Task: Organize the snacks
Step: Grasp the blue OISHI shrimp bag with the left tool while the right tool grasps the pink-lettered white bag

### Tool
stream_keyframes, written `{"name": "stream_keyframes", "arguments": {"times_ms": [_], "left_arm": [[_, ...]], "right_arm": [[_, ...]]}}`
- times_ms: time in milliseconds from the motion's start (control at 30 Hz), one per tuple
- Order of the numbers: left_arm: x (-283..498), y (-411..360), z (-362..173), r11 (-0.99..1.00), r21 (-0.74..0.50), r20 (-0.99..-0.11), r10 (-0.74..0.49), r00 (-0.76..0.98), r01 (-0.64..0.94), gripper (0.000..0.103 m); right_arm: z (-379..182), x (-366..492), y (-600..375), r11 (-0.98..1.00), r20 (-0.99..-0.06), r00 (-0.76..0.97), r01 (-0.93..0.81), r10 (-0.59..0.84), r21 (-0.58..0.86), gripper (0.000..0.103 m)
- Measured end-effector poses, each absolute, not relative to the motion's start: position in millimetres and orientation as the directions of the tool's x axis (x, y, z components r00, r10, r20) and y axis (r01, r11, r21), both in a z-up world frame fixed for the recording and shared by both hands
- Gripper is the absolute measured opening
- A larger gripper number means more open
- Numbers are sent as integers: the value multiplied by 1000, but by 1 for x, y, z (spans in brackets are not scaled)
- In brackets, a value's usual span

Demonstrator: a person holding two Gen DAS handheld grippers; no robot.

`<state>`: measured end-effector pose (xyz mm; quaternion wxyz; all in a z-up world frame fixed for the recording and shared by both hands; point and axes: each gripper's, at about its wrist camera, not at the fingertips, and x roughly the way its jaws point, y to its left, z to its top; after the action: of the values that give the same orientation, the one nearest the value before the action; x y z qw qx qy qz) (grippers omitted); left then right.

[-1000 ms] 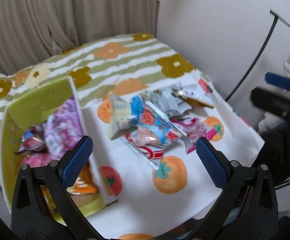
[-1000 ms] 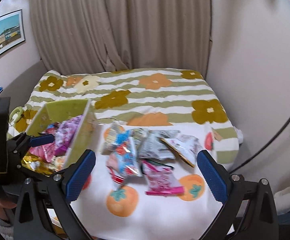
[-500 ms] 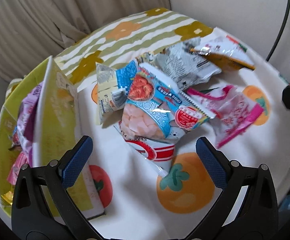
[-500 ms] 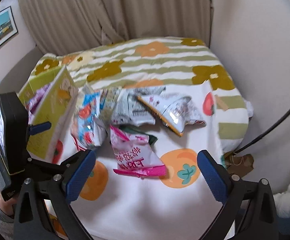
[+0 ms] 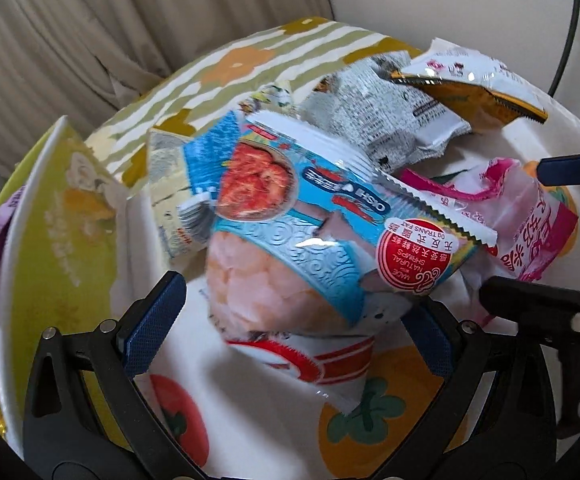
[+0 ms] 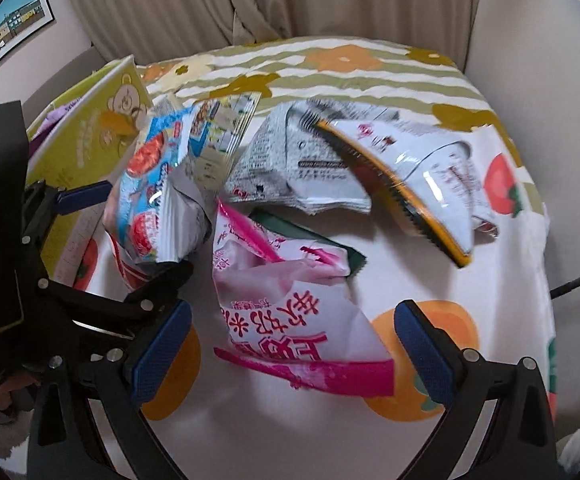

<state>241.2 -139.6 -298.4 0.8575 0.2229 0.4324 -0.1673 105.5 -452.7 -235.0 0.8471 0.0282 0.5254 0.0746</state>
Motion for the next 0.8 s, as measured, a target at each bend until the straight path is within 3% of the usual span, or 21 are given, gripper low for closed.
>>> {"name": "stream_keyframes", "arguments": {"times_ms": [67,233,333,433,733,800], "left_arm": [[243,-143,-302,839,228,-824,-104,557,494,86],[241,-144,-303,834,236,-816,-109,567,499,76],[239,-145,-304,824,240,-815,-115,567,512,69],[238,-145,-304,832,234,-819,-111,563,503,67],[229,-132,-296,879,170,-837,-110,536,445,64],[225,-129,-295,891,148,-842,-115,527,430,64]], "right_arm": [[-239,108,-456,986,-885,434,-93,166,139,101],[-242,111,-459,985,-885,434,-106,171,138,101],[-244,113,-457,983,-885,429,-115,181,145,95],[-247,117,-455,982,-890,418,-125,184,145,88],[-253,116,-455,981,-895,406,-133,187,145,85],[-255,117,-455,980,-894,406,-135,188,145,80]]}}
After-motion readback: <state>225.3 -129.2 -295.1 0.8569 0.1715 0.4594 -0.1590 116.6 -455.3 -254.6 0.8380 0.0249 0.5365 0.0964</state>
